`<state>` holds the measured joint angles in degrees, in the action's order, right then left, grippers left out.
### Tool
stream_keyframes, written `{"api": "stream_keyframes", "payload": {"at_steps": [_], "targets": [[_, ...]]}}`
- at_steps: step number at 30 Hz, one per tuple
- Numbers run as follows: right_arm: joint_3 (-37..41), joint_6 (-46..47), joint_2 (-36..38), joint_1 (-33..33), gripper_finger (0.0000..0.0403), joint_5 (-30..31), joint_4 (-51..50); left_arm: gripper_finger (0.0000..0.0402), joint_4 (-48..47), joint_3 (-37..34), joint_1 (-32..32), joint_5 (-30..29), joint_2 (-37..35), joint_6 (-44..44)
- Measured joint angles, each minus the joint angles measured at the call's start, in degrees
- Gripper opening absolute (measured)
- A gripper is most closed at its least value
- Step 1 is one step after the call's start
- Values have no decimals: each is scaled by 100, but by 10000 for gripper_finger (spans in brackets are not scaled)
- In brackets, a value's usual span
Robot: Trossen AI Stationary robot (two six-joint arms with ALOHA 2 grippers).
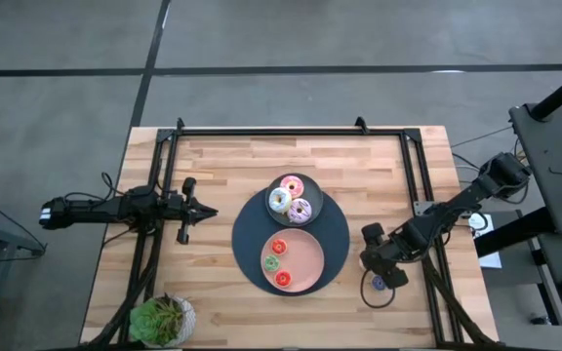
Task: Pick & Place donuts
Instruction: Put the small white doughnut into the pink plate
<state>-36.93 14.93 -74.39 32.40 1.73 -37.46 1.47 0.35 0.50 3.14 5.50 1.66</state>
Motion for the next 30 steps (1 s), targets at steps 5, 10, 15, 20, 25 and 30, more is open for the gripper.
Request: {"api": "stream_keyframes", "payload": {"at_steps": [5,10,15,20,25,30], "targets": [[29,-43,0,0,332,147,66,0,1,0,1,-1,1,0],[83,-62,-72,-2,332,151,176,0,1,1,0,-2,2,-1],[83,-65,-430,-4,332,149,431,0,-1,-1,0,-1,2,0],[85,-63,-592,-4,332,149,570,0,0,0,-1,0,0,-1],[85,-39,-625,-4,331,149,552,0,1,-1,0,-1,2,1],[106,-37,-625,-7,331,149,529,0,1,1,-1,-1,0,-1]]}}
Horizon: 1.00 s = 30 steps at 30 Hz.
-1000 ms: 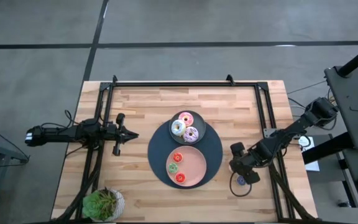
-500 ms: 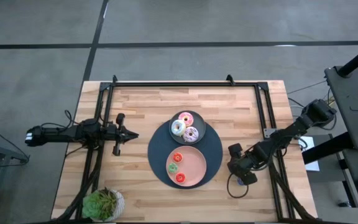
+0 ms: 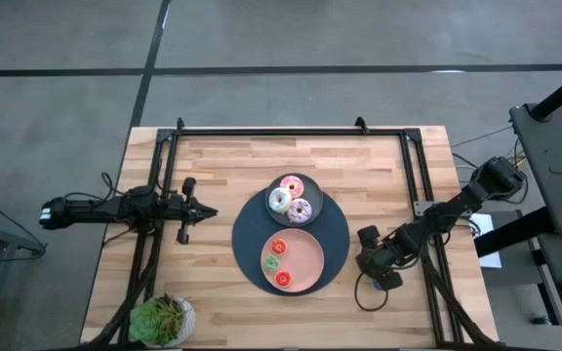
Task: Pick & Place donuts
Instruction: Put the small white doughnut into the pink plate
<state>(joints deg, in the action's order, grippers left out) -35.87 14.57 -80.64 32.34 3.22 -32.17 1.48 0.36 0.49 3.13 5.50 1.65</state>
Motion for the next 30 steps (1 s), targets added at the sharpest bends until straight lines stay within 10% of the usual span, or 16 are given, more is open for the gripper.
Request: {"api": "stream_keyframes", "payload": {"at_steps": [30], "targets": [[86,0,-20,-2,326,-1,127,0,0,0,2,-2,2,0]]}}
